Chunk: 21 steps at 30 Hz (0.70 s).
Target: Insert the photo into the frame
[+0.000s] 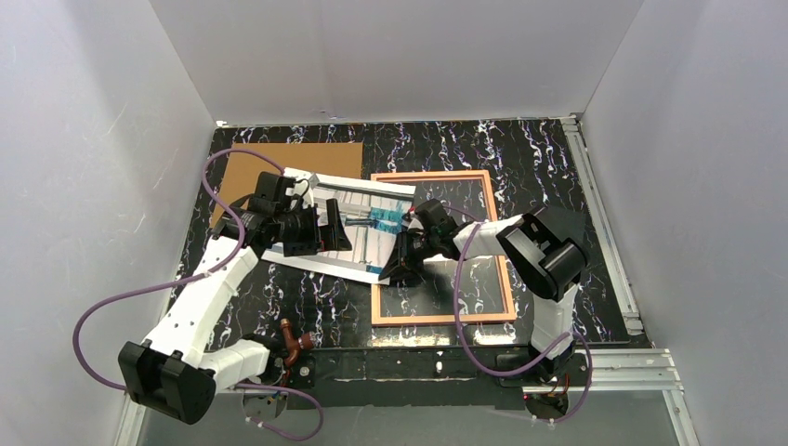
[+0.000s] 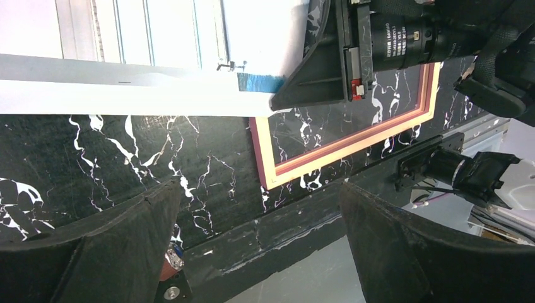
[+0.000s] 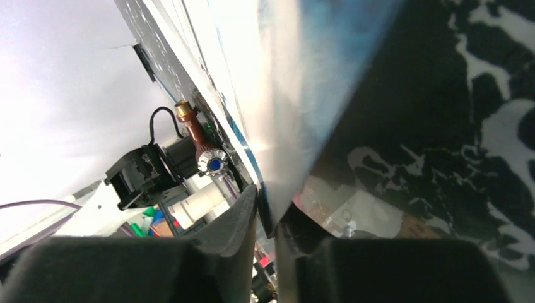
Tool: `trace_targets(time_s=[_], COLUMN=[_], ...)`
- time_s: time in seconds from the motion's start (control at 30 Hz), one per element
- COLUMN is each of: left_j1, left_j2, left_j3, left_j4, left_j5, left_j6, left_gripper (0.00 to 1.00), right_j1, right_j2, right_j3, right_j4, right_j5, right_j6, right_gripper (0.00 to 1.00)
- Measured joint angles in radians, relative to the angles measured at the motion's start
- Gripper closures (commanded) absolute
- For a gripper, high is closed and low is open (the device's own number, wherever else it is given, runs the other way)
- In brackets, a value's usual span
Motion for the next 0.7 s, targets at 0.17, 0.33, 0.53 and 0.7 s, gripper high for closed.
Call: trace_targets(time_s=[0.17, 0.33, 0.53, 0.7], left_j1=[0.002, -0.013, -0.207, -0.406], left_j2=[-0.006, -0.018, -0.066, -0.079], left_j3=[0.004, -0.003, -0.043, -0.111], left_j4=[-0.031, -0.061, -0.076, -0.014], left_j5=[0.021, 0.034, -0.043, -0.211], left_j6=[0.040, 0.151, 0.389, 0.544], left_gripper=[0.02, 0.02, 0.02, 0.06], right_j1=[0.001, 0.001, -0.015, -0.032], right_j2=[-0.048, -0.178, -0.315, -0.380], right_j3=[0.000, 0.000, 0.000, 0.000], right_j4=[-0.030, -0.079, -0.128, -0.155], right_j5=[0.005, 0.007, 0.003, 0.000], right_j6=[0.001, 0.002, 0.022, 0.055], right_gripper=[0.99, 0.99, 0.99, 0.99])
